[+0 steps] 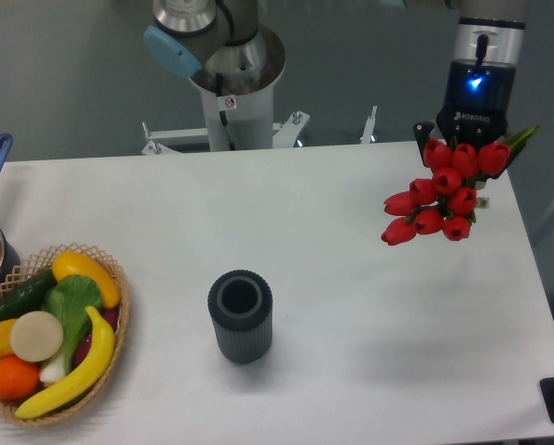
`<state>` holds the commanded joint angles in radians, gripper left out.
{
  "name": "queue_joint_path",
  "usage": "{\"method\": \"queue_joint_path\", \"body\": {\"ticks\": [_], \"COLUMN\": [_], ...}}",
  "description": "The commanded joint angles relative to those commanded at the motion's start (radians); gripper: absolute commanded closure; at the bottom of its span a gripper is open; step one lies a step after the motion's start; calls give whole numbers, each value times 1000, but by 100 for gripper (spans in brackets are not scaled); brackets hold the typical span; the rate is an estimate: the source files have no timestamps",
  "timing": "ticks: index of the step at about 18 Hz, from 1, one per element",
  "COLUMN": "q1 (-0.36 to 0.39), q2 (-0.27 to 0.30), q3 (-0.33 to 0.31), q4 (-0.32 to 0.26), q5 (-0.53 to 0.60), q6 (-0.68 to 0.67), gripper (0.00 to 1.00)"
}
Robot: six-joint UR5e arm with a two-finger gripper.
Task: Place the flowers on the table
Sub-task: 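Lower the held red tulip bunch toward the table surface beside the vase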
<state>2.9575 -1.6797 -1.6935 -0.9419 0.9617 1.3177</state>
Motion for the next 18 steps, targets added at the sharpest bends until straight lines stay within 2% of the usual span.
{"method": "queue_joint_path", "body": {"ticks": [7,13,18], "q1": [-20,-90,-188], "q2": [0,-2,-17], "q3": [-5,-6,-23], "q4": [0,-2,-11], "q5": [98,287,475], "q6": [-2,-8,-14], "gripper": [61,61,61]}}
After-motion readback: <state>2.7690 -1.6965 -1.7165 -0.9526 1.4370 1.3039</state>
